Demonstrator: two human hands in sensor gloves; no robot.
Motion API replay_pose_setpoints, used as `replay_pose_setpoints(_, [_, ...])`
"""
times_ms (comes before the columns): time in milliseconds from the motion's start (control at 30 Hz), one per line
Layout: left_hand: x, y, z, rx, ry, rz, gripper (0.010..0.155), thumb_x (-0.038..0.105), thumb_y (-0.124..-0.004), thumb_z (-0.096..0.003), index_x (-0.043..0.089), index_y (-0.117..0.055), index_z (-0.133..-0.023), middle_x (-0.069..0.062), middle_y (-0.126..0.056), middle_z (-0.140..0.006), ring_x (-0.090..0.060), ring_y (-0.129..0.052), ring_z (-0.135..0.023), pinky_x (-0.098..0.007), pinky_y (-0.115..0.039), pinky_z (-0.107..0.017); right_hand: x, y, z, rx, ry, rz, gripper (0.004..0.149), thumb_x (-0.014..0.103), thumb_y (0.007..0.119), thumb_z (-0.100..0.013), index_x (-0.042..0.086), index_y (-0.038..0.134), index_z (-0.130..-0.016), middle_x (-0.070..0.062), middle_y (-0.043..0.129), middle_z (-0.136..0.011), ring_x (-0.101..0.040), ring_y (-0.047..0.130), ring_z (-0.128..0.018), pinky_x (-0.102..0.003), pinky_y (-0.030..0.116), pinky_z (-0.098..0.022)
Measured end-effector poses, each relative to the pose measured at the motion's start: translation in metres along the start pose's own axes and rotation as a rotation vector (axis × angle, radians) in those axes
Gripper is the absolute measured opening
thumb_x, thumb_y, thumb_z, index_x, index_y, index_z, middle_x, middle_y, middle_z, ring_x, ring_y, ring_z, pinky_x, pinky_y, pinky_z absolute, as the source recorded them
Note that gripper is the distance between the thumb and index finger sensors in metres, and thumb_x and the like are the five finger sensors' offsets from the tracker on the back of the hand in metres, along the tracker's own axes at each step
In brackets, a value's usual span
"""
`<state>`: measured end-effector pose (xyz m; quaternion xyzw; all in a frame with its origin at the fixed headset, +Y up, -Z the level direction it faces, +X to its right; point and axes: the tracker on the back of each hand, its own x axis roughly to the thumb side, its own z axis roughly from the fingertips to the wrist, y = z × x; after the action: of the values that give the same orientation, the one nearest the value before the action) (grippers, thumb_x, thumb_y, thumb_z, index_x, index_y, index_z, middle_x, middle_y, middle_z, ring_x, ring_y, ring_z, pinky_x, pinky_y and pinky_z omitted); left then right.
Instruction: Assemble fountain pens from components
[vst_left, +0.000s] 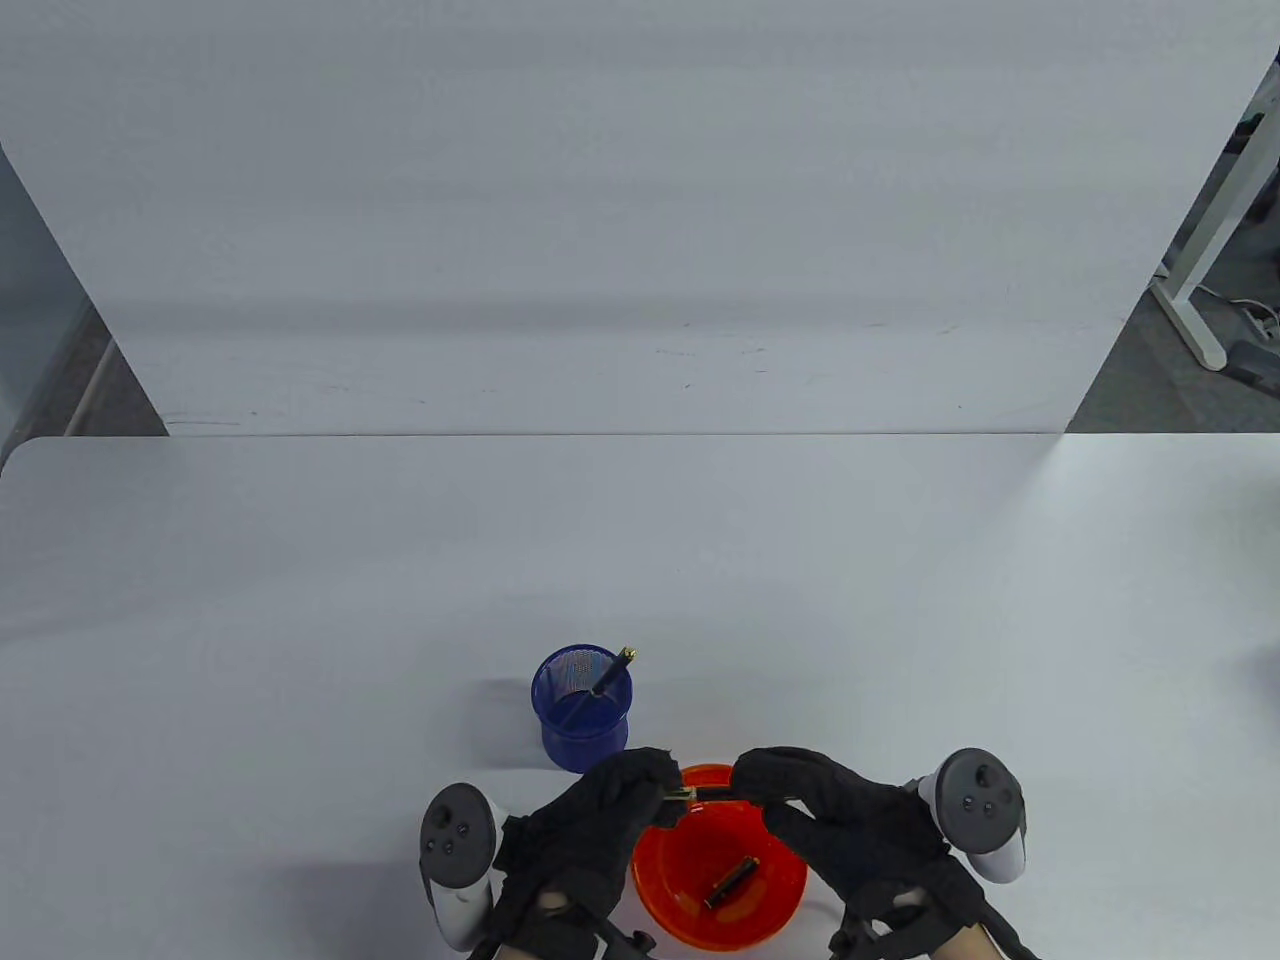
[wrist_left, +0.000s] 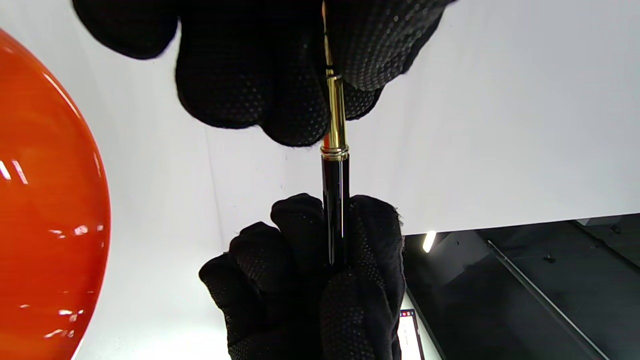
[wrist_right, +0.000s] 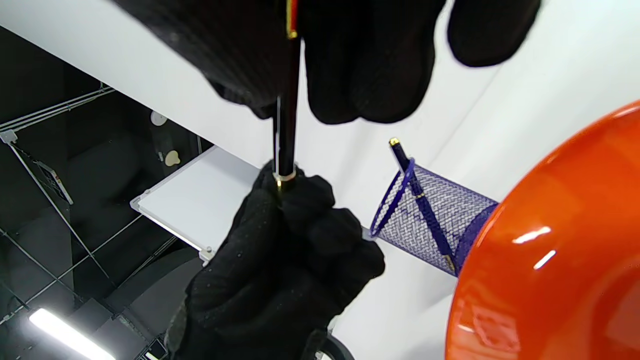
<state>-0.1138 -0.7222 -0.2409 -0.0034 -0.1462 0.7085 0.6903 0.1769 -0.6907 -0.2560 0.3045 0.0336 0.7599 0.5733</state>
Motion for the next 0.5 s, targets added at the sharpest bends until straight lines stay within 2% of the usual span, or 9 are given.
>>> replay_pose_setpoints(100, [0.0003,0.0001,0.0002,0.0,-0.001,-0.005,0.039,0.02,-0.076,-0.0588,0.01,-0.081,-0.096,-0.023,-0.093,-0.084,-0.047,-0.092,-0.069,-0.072,-0.064,-0.06,0.0,-0.0001,-0.0002,-0.008,-0.003,-0.008,0.041,0.023,0.082,-0.055,0.019,0.081,-0.096,-0.02,0.086,-0.098,-0.046,0.086,-0.077,-0.07,0.06,-0.065])
replay_pose_setpoints(333, [0.0005,-0.0009,0.0004,-0.004,0.0,-0.001,0.039,0.02,-0.076,-0.0587,0.01,-0.081,-0.096,-0.023,-0.093,-0.084,-0.047,-0.092,-0.069,-0.072,-0.063,-0.06,-0.0013,-0.0004,0.0,-0.03,0.001,-0.019,0.044,0.029,0.08,-0.056,0.012,0.08,-0.096,-0.018,0.095,-0.088,-0.043,0.091,-0.069,-0.069,0.063,-0.063])
replay_pose_setpoints(500, [0.0005,-0.0006,0.0004,-0.001,0.001,0.0,0.039,0.02,-0.076,-0.0588,0.01,-0.081,-0.096,-0.023,-0.093,-0.084,-0.047,-0.092,-0.07,-0.072,-0.063,-0.06,-0.0014,-0.0001,0.0002,-0.02,0.002,-0.022,0.047,0.03,0.081,-0.056,0.013,0.076,-0.1,-0.022,0.089,-0.094,-0.045,0.088,-0.073,-0.069,0.062,-0.063])
